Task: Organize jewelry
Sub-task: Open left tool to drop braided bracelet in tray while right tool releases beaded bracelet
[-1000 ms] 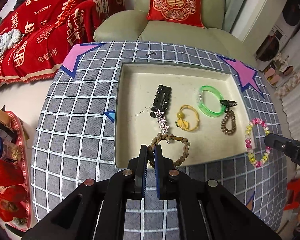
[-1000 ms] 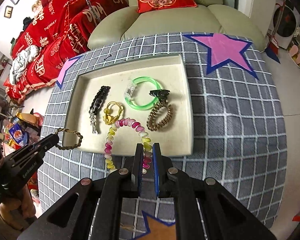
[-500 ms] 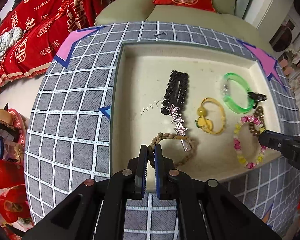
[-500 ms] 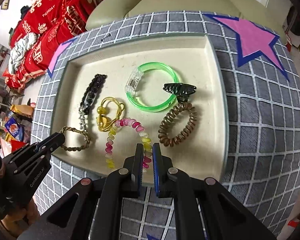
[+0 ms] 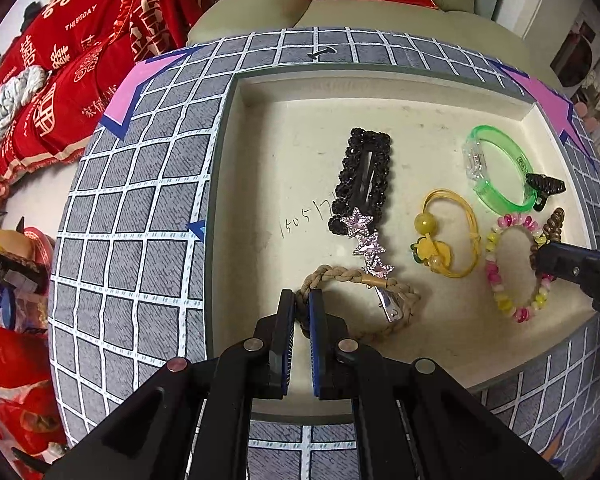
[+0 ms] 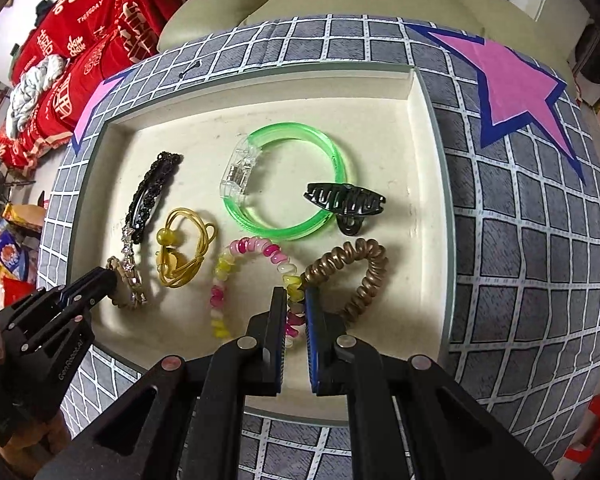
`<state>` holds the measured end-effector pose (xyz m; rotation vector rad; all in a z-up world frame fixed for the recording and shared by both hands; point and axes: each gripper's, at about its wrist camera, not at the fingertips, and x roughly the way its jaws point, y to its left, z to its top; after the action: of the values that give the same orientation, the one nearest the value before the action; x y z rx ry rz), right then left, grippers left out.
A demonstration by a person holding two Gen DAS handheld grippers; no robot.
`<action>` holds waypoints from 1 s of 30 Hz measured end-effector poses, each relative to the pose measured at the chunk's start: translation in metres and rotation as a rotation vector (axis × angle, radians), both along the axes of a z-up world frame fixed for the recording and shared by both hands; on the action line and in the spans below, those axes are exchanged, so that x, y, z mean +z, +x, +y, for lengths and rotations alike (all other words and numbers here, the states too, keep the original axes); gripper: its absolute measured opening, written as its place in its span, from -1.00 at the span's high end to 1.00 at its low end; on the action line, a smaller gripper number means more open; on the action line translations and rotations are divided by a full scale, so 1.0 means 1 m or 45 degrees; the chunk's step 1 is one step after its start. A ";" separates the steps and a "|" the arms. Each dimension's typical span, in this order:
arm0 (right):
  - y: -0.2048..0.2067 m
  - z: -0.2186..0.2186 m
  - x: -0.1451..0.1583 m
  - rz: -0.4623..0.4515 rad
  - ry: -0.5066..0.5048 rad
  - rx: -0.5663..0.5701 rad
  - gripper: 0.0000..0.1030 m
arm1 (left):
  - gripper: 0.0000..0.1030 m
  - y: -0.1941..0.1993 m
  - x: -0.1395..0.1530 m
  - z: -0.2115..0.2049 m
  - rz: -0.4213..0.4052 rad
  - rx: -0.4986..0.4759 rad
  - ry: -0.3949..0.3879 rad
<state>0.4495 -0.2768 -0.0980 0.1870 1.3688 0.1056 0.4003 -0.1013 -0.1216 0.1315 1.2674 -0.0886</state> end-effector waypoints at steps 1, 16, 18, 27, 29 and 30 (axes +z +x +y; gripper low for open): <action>0.000 0.000 0.000 0.003 0.003 -0.004 0.80 | 0.71 0.000 0.000 -0.001 0.003 -0.004 0.005; 0.000 0.002 0.014 -0.018 0.059 -0.042 0.06 | 0.71 -0.008 0.011 -0.003 -0.008 -0.022 0.034; -0.002 0.001 0.019 -0.028 0.064 -0.053 0.06 | 0.71 -0.008 0.014 -0.002 -0.009 -0.023 0.031; -0.022 -0.007 0.039 -0.072 0.087 -0.094 0.03 | 0.70 -0.020 0.034 -0.005 -0.034 -0.043 0.004; -0.027 -0.008 0.044 -0.079 0.093 -0.103 0.02 | 0.70 -0.023 0.037 -0.004 -0.036 -0.044 0.000; -0.030 -0.009 0.046 -0.083 0.097 -0.107 0.01 | 0.70 -0.025 0.039 -0.004 -0.033 -0.045 -0.008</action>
<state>0.4195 -0.2858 -0.0516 0.3022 1.2911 0.0924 0.3751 -0.1049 -0.0823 0.1492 1.2390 -0.1206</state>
